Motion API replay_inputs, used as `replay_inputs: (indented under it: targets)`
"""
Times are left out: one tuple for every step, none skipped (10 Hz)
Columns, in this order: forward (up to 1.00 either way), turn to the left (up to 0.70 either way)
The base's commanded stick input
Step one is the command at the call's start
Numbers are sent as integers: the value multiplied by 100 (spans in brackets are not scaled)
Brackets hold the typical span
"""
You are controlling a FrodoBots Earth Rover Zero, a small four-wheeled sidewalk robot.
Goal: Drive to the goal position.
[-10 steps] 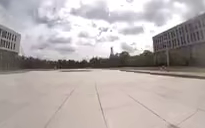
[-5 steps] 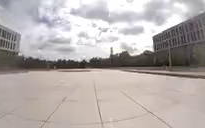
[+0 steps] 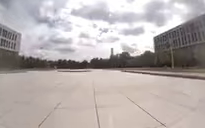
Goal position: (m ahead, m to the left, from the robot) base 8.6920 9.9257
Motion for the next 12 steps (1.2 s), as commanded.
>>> replay_inputs:
  targets:
    - [70, 4]
    - [70, 0]
    - [70, 8]
    - [70, 6]
    - [70, 1]
    - [70, 6]
    - [70, 2]
    - [70, 9]
    - [70, 6]
    - [70, 0]
    - [70, 0]
    - [70, 0]
